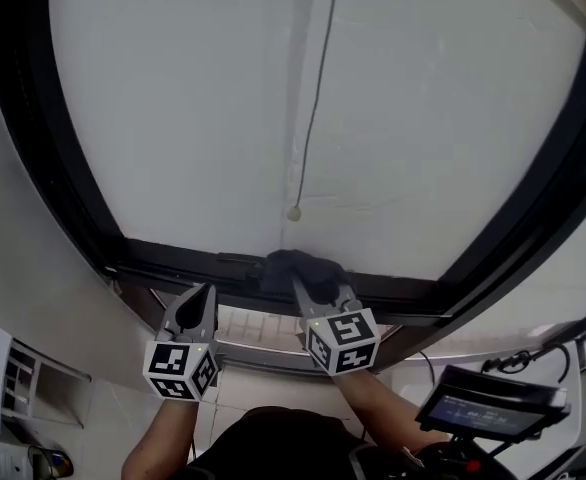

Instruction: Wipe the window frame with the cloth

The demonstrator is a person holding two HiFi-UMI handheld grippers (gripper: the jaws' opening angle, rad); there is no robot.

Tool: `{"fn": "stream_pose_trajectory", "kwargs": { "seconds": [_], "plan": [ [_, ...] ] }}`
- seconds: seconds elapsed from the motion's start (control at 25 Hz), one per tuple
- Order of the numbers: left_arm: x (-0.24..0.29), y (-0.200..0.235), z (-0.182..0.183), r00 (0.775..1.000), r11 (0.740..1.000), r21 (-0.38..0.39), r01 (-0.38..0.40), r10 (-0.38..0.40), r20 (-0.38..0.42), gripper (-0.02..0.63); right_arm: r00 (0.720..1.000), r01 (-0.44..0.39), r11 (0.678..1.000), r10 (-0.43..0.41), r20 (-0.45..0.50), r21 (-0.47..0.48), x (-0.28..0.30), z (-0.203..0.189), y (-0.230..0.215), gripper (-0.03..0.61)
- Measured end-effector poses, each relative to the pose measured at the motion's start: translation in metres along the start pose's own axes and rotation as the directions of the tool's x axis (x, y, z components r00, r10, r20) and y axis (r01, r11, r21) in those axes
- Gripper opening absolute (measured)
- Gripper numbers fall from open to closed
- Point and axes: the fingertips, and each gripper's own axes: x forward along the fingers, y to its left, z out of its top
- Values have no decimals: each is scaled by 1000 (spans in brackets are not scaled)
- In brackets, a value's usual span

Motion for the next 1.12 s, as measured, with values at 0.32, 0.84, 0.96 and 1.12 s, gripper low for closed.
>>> {"fn": "stream_pose_trajectory", "kwargs": {
  "seconds": [0.32, 0.84, 0.96, 1.12],
  "plan": [
    [27, -73, 10, 998, 998, 36, 55, -55, 4, -6, 999, 33, 999, -33, -2, 27, -66, 6, -70, 66],
    [33, -122, 1, 992, 992, 36, 117, -116, -51, -6, 998, 66, 994, -66, -13, 85, -108, -15, -94, 64],
    [30, -115, 0, 995, 996, 21, 84, -83, -54, -6, 997, 73, 993, -72, -12, 95, -113, -14, -94, 64],
    [20, -116, -4, 995, 997, 6, 82, -81, -50, -6, 996, 93, 992, -94, 4, 90, -130, -9, -90, 64]
  ]
}}
